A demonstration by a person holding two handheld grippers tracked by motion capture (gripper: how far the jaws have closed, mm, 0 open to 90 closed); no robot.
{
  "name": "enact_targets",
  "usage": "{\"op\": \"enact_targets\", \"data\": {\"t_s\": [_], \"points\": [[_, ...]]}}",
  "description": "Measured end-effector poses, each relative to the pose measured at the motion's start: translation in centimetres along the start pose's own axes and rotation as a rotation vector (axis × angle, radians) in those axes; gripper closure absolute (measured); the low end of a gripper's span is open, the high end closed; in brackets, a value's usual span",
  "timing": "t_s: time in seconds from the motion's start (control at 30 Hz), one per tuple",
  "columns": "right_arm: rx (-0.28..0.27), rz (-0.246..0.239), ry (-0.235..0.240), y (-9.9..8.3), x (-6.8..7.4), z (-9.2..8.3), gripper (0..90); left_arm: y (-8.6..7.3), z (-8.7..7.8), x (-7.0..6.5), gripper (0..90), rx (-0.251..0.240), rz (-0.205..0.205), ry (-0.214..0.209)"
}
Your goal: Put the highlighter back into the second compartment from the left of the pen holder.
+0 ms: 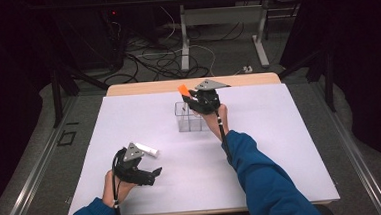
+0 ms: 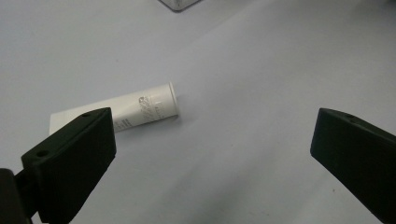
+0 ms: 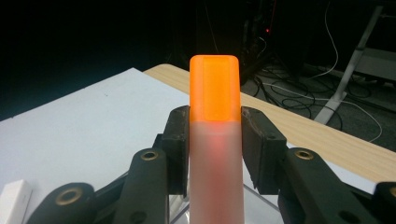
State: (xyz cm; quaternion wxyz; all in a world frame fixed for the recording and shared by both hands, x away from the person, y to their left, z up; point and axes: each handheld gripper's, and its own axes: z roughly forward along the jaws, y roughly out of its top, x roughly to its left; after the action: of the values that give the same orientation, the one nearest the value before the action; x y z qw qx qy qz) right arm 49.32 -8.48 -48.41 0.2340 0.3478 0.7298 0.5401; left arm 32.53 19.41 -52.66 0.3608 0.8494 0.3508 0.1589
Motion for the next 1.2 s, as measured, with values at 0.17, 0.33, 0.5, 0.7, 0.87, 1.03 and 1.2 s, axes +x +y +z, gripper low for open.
{"op": "enact_targets", "data": {"t_s": [0.17, 0.33, 0.5, 0.7, 0.87, 1.03, 1.2], "points": [[-0.032, 0.007, -0.005, -0.2, 0.2, 0.2, 64.4, 0.0, 0.0, 0.0, 0.0, -0.001, 0.001, 0.001], [-0.013, 0.004, 0.006, -0.4, 0.6, 0.3, 64.0, -0.1, 0.1, 0.0, 0.0, -0.018, -0.001, 0.013], [0.005, 0.001, 0.004, -0.6, 0.6, 0.0, 63.7, 0.0, 0.1, -0.1, 0.0, -0.018, 0.001, 0.015], [0.079, 0.017, 0.016, -0.5, 0.2, -1.2, 43.9, 0.0, 0.1, -0.1, 0.0, -0.017, 0.002, 0.016], [0.170, -0.003, 0.045, -0.8, 0.0, -3.1, 21.3, 0.0, 0.1, -0.1, 0.0, -0.016, 0.004, 0.017], [0.227, -0.010, 0.075, -1.6, 0.1, -4.8, 15.2, 0.0, 0.0, -0.1, 0.0, -0.016, 0.001, 0.021], [0.282, -0.021, 0.104, -3.0, 0.2, -6.7, 9.3, 0.1, -0.1, 0.0, 0.0, 0.002, 0.004, 0.010]]}}
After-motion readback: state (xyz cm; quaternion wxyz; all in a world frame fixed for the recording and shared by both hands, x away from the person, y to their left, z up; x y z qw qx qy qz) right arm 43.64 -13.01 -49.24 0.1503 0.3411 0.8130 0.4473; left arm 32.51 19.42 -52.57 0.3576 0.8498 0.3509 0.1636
